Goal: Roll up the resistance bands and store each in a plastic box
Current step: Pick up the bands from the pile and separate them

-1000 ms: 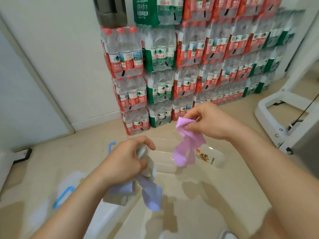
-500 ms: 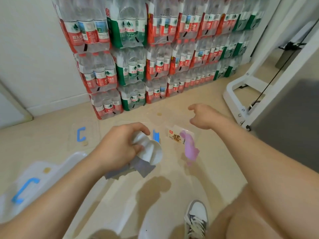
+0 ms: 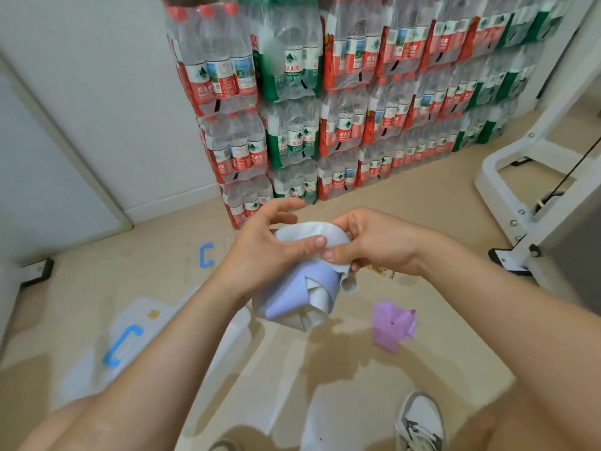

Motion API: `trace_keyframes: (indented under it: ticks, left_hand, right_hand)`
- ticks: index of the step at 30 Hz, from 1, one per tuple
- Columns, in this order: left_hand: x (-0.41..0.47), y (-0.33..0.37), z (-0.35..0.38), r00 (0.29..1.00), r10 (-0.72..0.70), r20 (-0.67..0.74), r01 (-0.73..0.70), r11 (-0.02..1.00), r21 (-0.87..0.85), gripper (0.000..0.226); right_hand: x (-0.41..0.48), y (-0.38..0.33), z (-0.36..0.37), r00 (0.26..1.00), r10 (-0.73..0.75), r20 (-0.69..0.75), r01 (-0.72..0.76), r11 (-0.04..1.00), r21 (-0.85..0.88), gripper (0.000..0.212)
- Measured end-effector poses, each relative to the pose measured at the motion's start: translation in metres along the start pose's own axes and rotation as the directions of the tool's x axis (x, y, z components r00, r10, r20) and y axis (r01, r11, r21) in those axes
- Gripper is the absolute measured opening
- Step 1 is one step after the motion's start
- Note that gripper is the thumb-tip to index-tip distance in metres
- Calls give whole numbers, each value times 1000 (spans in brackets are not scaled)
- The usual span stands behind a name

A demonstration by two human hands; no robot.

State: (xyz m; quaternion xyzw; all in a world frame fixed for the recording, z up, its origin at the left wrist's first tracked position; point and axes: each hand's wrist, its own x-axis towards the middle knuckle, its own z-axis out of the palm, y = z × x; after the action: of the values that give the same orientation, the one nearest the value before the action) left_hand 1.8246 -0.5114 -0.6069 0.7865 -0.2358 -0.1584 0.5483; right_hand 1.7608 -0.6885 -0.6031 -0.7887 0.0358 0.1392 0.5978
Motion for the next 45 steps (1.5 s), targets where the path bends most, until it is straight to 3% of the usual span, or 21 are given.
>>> trace_keyframes:
  ticks: [3, 5, 7, 8, 9, 11, 14, 16, 21, 24, 27, 30, 32, 35, 37, 38, 40, 42, 45]
  left_hand:
    - [-1, 1, -12, 977, -122, 177, 141, 986, -94, 58]
    - [0, -4, -18, 990, -118, 80, 107, 986, 125, 54]
    - [3, -12, -20, 981, 104, -165, -6, 860, 509, 45]
    - [2, -12, -19, 935, 260, -242, -61, 789, 611, 36]
    - [0, -9, -15, 900, 347, -263, -122, 780, 614, 25]
    - [-4, -6, -5, 950, 281, -136, -196, 878, 437, 21]
    - [-8, -8, 7, 992, 69, 102, -97, 947, 306, 31]
    - [-5, -11, 6, 994, 37, 103, -63, 965, 256, 29]
    - [-2, -4, -3, 996, 79, -34, -72, 982, 174, 22]
    - [-5, 5, -13, 997, 73, -34, -72, 997, 20, 27]
    - [-6, 10, -32, 994, 99, -46, -106, 973, -203, 29]
    - [-6, 11, -57, 980, 196, -21, -177, 831, -527, 28]
    - [-8, 10, -72, 963, 265, 58, -171, 758, -630, 28]
    - [-18, 15, -73, 949, 296, 112, -155, 744, -650, 20]
    - [-24, 21, -70, 977, 211, 1, -163, 756, -634, 19]
    - [-26, 23, -71, 982, 166, -88, -184, 759, -624, 20]
    - [-31, 28, -83, 958, 123, -257, -254, 779, -573, 22]
    - [-36, 31, -98, 928, 131, -348, -297, 824, -482, 16]
    - [-46, 31, -99, 975, 119, -187, -181, 914, -363, 8]
  right_hand:
    - [-1, -1, -6, 1000, 2, 13, -2, 1000, 31, 15]
    - [-3, -3, -11, 1000, 6, 7, -6, 999, 54, 20]
    - [-4, -4, -15, 1000, 1, -14, 0, 997, 72, 21]
    - [-4, -5, -16, 1000, -7, -31, 9, 997, 75, 20]
    - [-4, -6, -16, 999, -20, -45, 24, 997, 77, 19]
    - [-3, -8, -16, 997, -45, -61, 50, 995, 87, 18]
    - [-3, -11, -15, 997, -46, -64, 49, 998, 49, 16]
    - [-1, -12, -15, 995, -31, -99, 25, 998, -57, 10]
    - [5, -11, -17, 969, -30, -246, -63, 931, -360, 18]
    - [10, -8, -18, 960, -12, -279, -108, 905, -411, 21]
    - [12, -4, -19, 940, 6, -342, -163, 888, -431, 18]
    - [8, -3, -19, 933, 12, -359, -181, 879, -441, 14]
    - [11, -1, -18, 931, 1, -365, -167, 891, -422, 7]
    - [18, 1, -13, 935, 67, -347, -163, 953, -257, 14]
    - [21, 2, -9, 952, 173, -253, -198, 978, -73, 12]
    - [23, 5, -8, 949, 202, -243, -225, 972, -69, 14]
    - [29, 16, -8, 924, 174, -341, -282, 912, -299, 25]
    - [32, 20, -6, 901, 79, -426, -354, 702, -618, 30]
    - [34, 15, 5, 929, 82, -360, -331, 617, -714, 27]
